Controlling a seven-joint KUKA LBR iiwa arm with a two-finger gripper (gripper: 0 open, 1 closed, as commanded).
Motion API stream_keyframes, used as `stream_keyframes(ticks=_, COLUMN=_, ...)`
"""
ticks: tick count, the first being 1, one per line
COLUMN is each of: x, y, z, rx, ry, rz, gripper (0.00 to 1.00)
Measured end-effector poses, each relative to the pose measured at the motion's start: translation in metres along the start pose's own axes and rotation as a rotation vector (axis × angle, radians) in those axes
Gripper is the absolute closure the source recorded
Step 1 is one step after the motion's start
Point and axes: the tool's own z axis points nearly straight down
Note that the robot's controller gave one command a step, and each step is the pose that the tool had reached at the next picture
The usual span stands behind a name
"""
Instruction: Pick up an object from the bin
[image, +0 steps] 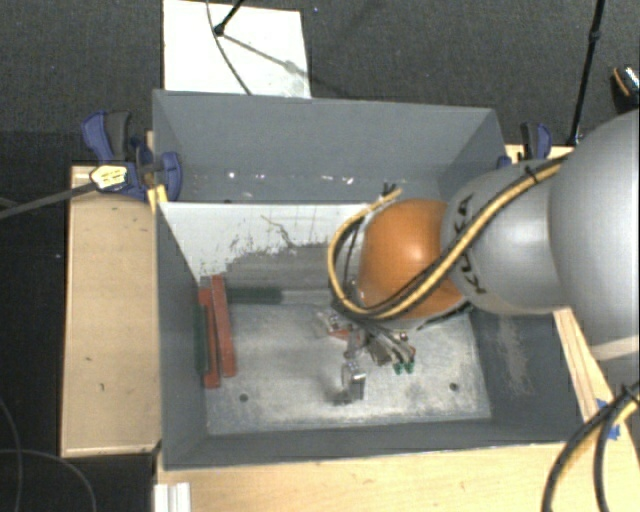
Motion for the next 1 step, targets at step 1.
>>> stream_keyframes(ticks=1, x=-0.0443, y=-0.0331, z=-0.0511, rx=0.002, ry=-0.009, rz=0.1, gripper=0.0)
